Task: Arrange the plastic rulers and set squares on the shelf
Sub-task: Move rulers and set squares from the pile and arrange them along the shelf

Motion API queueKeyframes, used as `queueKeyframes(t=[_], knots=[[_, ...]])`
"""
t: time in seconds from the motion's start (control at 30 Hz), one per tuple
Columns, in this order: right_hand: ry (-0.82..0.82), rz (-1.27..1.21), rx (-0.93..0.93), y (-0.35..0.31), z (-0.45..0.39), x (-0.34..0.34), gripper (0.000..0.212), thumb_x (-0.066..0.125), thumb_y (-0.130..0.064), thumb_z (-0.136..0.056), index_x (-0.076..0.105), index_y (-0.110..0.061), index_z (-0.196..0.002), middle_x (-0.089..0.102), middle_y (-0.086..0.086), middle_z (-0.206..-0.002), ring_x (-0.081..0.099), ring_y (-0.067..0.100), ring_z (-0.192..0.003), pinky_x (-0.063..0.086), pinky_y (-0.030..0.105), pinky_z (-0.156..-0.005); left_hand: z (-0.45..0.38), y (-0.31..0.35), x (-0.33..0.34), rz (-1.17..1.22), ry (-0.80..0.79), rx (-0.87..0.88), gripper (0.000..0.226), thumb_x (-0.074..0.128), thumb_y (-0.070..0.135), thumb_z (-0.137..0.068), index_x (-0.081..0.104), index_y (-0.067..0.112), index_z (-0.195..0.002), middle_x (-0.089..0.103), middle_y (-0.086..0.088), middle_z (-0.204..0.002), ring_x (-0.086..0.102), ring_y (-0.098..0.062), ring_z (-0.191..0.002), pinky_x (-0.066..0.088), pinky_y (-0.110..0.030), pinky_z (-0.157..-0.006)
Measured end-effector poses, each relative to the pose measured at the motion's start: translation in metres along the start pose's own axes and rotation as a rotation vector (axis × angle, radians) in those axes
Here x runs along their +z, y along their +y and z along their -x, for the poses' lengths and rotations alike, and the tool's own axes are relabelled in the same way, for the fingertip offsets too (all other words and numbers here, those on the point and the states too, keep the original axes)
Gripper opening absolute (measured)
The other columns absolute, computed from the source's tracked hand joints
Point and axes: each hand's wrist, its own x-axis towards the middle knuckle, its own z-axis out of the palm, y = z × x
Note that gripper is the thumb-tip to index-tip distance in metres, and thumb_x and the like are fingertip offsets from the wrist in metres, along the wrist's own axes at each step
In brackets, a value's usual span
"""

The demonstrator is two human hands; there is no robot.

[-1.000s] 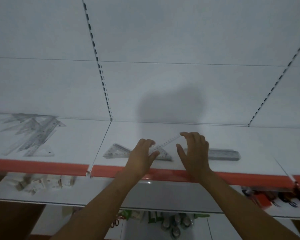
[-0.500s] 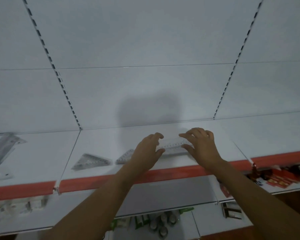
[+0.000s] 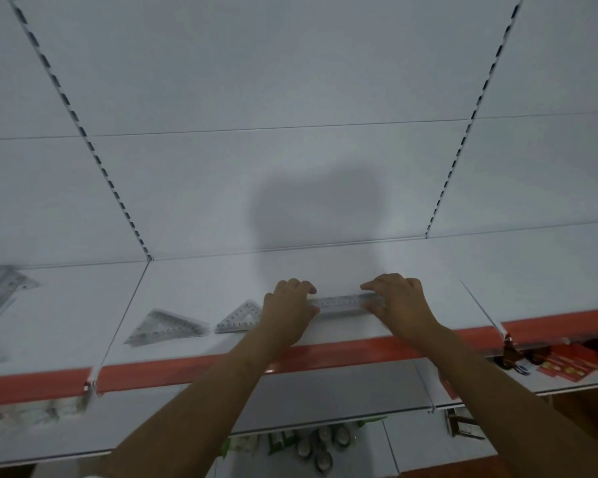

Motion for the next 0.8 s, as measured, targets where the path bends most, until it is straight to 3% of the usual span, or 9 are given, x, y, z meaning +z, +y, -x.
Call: queueKeyframes(t=[0.23,0.4,0.43,0.57,0.7,0.8], knots=[[-0.041,-0.051,-0.057,0.018,-0.003,0.005,0.032,0.062,-0.039,-0.088,0.064,-0.028,-0.118,0.061,-0.007,-0.117,0.050,0.014,-0.114,0.018,0.024,-0.084,-0.003,0.001,-0.004,-0.012,-0.027,-0.001,0.032,0.055,0.028,-0.093,0.060,0.023,-0.124,0.062,0.002,-0.123,0.054,-0.021,-0.111,0.041,-0.037,-0.098],[-0.048,-0.130,-0.066,0.020,0.000,0.006,0.037,0.058,-0.042,-0.083,0.069,-0.020,-0.111,0.067,-0.001,-0.104,0.061,0.023,-0.098,0.042,0.040,-0.087,-0.003,-0.001,-0.003,0.027,-0.041,-0.010,0.033,0.058,0.025,-0.092,0.060,0.021,-0.124,0.062,-0.001,-0.123,0.056,-0.022,-0.111,0.043,-0.035,-0.098],[-0.054,-0.123,-0.071,0.020,-0.001,0.006,0.038,0.057,-0.043,-0.083,0.068,-0.021,-0.113,0.066,-0.003,-0.105,0.061,0.022,-0.099,0.042,0.041,-0.089,-0.003,-0.001,-0.003,0.028,-0.043,-0.009,0.033,0.058,0.025,-0.091,0.059,0.021,-0.124,0.062,-0.001,-0.124,0.056,-0.022,-0.112,0.043,-0.035,-0.098],[-0.077,-0.075,-0.027,0.011,-0.004,0.000,0.045,0.058,-0.051,-0.087,0.055,-0.033,-0.128,0.055,-0.014,-0.123,0.047,0.009,-0.119,0.020,0.031,-0.100,0.004,-0.002,-0.006,0.047,-0.021,-0.018,0.040,0.060,0.034,-0.091,0.053,0.023,-0.129,0.056,0.002,-0.130,0.052,-0.019,-0.117,0.041,-0.035,-0.102],[0.066,-0.152,-0.109,-0.031,-0.026,-0.003,0.056,0.037,-0.060,-0.084,0.063,-0.023,-0.117,0.064,-0.005,-0.112,0.058,0.017,-0.106,0.030,0.035,-0.092,0.025,-0.014,-0.020,0.104,0.087,-0.046,0.041,0.055,0.045,-0.092,0.052,0.023,-0.126,0.055,0.001,-0.126,0.054,-0.018,-0.112,0.044,-0.037,-0.097],[0.072,-0.226,-0.217,-0.094,-0.054,0.008,0.055,0.035,-0.055,-0.084,0.065,-0.019,-0.112,0.066,-0.003,-0.105,0.060,0.019,-0.101,0.033,0.035,-0.090,0.056,-0.040,-0.041,0.105,0.186,-0.161,0.036,0.053,0.042,-0.093,0.054,0.023,-0.123,0.055,0.002,-0.124,0.057,-0.018,-0.105,0.046,-0.039,-0.093]])
